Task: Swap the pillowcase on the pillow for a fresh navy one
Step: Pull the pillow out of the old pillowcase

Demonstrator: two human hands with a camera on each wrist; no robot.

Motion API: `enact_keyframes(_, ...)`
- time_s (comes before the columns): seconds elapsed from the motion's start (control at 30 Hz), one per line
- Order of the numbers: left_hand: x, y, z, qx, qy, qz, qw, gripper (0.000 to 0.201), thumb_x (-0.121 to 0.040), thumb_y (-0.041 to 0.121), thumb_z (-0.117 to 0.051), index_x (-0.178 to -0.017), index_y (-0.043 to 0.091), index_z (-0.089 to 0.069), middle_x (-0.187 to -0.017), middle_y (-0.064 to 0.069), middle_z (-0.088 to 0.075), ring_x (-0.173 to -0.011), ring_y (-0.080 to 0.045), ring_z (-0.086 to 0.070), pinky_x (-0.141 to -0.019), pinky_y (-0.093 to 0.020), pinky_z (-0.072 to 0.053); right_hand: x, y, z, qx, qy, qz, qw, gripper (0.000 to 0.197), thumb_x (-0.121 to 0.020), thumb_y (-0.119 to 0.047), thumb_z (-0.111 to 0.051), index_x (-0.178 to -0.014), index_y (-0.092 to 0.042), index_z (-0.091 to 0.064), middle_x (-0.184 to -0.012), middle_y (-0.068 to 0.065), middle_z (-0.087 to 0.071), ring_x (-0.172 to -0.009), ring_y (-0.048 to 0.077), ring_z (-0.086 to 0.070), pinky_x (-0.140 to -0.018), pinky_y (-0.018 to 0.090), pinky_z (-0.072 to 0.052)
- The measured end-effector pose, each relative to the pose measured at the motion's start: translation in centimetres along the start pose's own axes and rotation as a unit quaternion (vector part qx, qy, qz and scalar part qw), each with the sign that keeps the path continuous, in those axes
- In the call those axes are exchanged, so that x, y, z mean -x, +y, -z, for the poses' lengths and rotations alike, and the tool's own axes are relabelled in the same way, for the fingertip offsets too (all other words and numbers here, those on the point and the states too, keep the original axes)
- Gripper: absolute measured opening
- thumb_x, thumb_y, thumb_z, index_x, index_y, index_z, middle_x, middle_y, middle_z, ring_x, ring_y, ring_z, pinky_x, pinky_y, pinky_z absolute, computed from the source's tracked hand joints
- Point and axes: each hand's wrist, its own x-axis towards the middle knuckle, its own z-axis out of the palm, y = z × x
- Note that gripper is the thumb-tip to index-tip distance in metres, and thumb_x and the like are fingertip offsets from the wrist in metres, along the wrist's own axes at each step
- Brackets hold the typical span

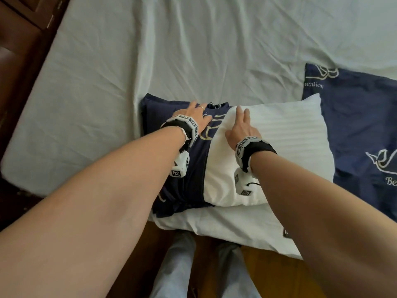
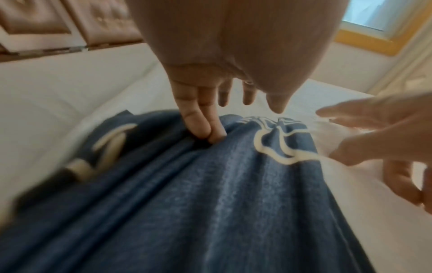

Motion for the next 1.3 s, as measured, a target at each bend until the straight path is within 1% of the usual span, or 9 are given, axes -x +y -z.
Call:
enact_keyframes(0.17, -3.3, 0.2, -1.5, -0.065, -0.041, 0.042, 0.996, 0.039, -0.101, 0.035, -0.042, -0.136, 0.019, -0.045, -0.144, -0.015, -0.035, -0.122, -0.041, -0.049, -0.092, -0.046, -0.043, -2.9, 1.2, -2.3, 0.041, -0.021, 0.011, 0.999, 0.038, -0.092, -0.03, -0.049, -0.128, -0.019, -0.043, -0.122, 0.011, -0.046, -0.102, 0.042, -0.06, -0.073, 0.038, -0.04)
enact_keyframes(0.43, -0.2, -6.7, 3.9, -0.001, 0.042, 0.231, 0.972, 0.034, -0.095, 0.009, -0.045, -0.127, 0.0, -0.051, -0.129, -0.022, -0.055, -0.116, -0.04, -0.057, -0.092, -0.044, -0.048, -0.9, 3.8, 3.5, 0.023, 0.008, -0.049, 0.998, 0.025, -0.098, -0.022, -0.046, -0.12, -0.009, -0.05, -0.116, 0.019, -0.056, -0.106, 0.042, -0.057, -0.079, 0.041, -0.043)
enact_keyframes(0.6, 4.2, -4.2, 14.2, 0.068, 0.153, 0.236, 0.957, 0.035, -0.098, 0.007, -0.04, -0.132, -0.001, -0.043, -0.133, -0.022, -0.051, -0.121, -0.041, -0.052, -0.096, -0.045, -0.043, 0.8, 1.6, 12.9, -0.059, 0.054, -0.08, 0.994, 0.019, -0.097, -0.022, -0.049, -0.11, -0.009, -0.054, -0.114, 0.018, -0.059, -0.106, 0.039, -0.058, -0.08, 0.039, -0.043)
enact_keyframes(0.7, 7.5, -4.5, 18.9, 0.086, 0.164, 0.269, 0.945, 0.035, -0.098, 0.009, -0.041, -0.132, -0.001, -0.042, -0.135, -0.021, -0.049, -0.123, -0.04, -0.051, -0.099, -0.044, -0.042, 2.4, 0.2, 17.4, -0.052, 0.056, -0.083, 0.994, 0.016, -0.095, -0.015, -0.05, -0.107, -0.008, -0.057, -0.112, 0.018, -0.061, -0.103, 0.039, -0.06, -0.077, 0.037, -0.043)
enact_keyframes(1.03, 16.6, -8.4, 19.6, 0.102, 0.188, 0.299, 0.93, 0.029, -0.096, 0.012, -0.044, -0.124, 0.005, -0.048, -0.124, -0.021, -0.058, -0.115, -0.041, -0.056, -0.091, -0.045, -0.046, 9.3, -3.7, 21.0, -0.028, 0.039, -0.09, 0.995, 0.02, -0.09, -0.001, -0.048, -0.104, -0.002, -0.063, -0.104, 0.016, -0.065, -0.096, 0.036, -0.065, -0.076, 0.036, -0.049)
enact_keyframes(1.1, 17.9, -8.7, 18.4, 0.072, 0.148, 0.248, 0.955, 0.025, -0.096, 0.02, -0.045, -0.117, 0.01, -0.055, -0.116, -0.019, -0.062, -0.108, -0.039, -0.06, -0.088, -0.043, -0.047, 10.7, -4.5, 20.2, -0.015, -0.019, -0.092, 0.995, 0.02, -0.084, -0.004, -0.062, -0.103, -0.002, -0.064, -0.106, 0.016, -0.065, -0.098, 0.034, -0.065, -0.078, 0.034, -0.05)
enact_keyframes(1.17, 19.0, -8.0, 15.9, 0.032, 0.018, 0.167, 0.985, 0.026, -0.092, 0.027, -0.051, -0.107, 0.011, -0.064, -0.104, -0.015, -0.066, -0.095, -0.035, -0.064, -0.082, -0.037, -0.049, 11.6, -5.8, 18.2, -0.028, -0.083, -0.068, 0.994, 0.031, -0.085, -0.014, -0.067, -0.114, -0.005, -0.064, -0.118, 0.016, -0.064, -0.11, 0.033, -0.062, -0.08, 0.033, -0.046)
enact_keyframes(1.23, 20.0, -6.8, 13.1, -0.017, -0.102, 0.125, 0.987, 0.022, -0.087, 0.027, -0.058, -0.098, 0.01, -0.069, -0.091, -0.009, -0.067, -0.081, -0.029, -0.064, -0.073, -0.032, -0.05, 12.1, -7.5, 15.6, -0.04, -0.116, -0.037, 0.992, 0.042, -0.089, -0.023, -0.066, -0.126, -0.006, -0.061, -0.129, 0.015, -0.06, -0.12, 0.032, -0.057, -0.086, 0.034, -0.044)
enact_keyframes(1.3, 20.5, -6.6, 11.6, -0.016, -0.096, 0.125, 0.987, 0.015, -0.086, 0.027, -0.06, -0.088, 0.014, -0.066, -0.087, -0.007, -0.067, -0.076, -0.028, -0.064, -0.073, -0.034, -0.052, 12.2, -9.0, 13.4, -0.01, -0.094, -0.009, 0.995, 0.047, -0.088, -0.025, -0.067, -0.129, -0.005, -0.055, -0.131, 0.015, -0.056, -0.119, 0.032, -0.056, -0.091, 0.035, -0.047)
